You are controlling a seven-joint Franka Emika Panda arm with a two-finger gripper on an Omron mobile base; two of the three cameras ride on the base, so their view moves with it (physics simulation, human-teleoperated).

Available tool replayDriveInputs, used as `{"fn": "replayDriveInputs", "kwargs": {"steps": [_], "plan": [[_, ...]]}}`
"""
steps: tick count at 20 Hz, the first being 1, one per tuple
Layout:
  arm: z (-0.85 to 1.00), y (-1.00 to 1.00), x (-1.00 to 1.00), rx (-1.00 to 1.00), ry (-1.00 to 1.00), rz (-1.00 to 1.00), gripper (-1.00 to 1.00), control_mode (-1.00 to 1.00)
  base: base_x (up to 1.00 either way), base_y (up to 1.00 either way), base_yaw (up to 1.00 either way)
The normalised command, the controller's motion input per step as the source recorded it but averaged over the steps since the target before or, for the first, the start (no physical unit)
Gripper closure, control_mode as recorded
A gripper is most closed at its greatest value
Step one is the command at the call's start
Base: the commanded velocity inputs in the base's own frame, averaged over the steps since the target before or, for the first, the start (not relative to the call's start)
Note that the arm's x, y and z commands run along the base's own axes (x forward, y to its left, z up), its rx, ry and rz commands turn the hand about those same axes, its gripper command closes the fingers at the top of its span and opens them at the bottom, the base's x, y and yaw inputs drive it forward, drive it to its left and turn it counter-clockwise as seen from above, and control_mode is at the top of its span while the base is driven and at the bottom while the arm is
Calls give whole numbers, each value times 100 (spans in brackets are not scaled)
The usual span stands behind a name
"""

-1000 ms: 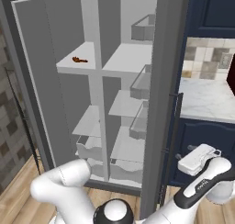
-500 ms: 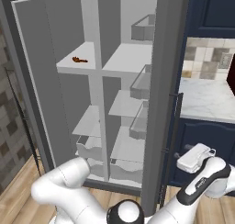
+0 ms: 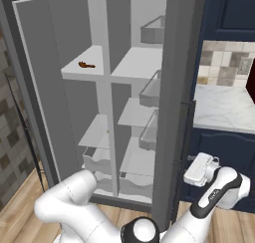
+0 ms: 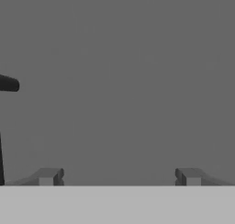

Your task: There's a chicken drumstick in the fridge that needs to be moved to the freezer for freezing. Pick up the chicken drumstick from the fridge, place it on any shelf in the freezer, and close the fridge and freezer doors when done.

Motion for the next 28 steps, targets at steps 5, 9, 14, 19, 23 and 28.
{"fn": "replayDriveInputs", "kwargs": {"steps": [5,9,14,19,23,28], "plan": [[-1,80,0,0,-4,7,-100,-100,0,0,0],[-1,100,-1,0,-9,-2,-100,-100,0,0,0],[-1,100,0,0,-12,-18,-100,-100,0,0,0],[0,100,9,0,-4,-24,-100,-100,0,0,0],[0,100,36,0,0,-19,-100,-100,0,0,0],[0,90,51,0,3,-14,-100,-100,0,0,0]]}}
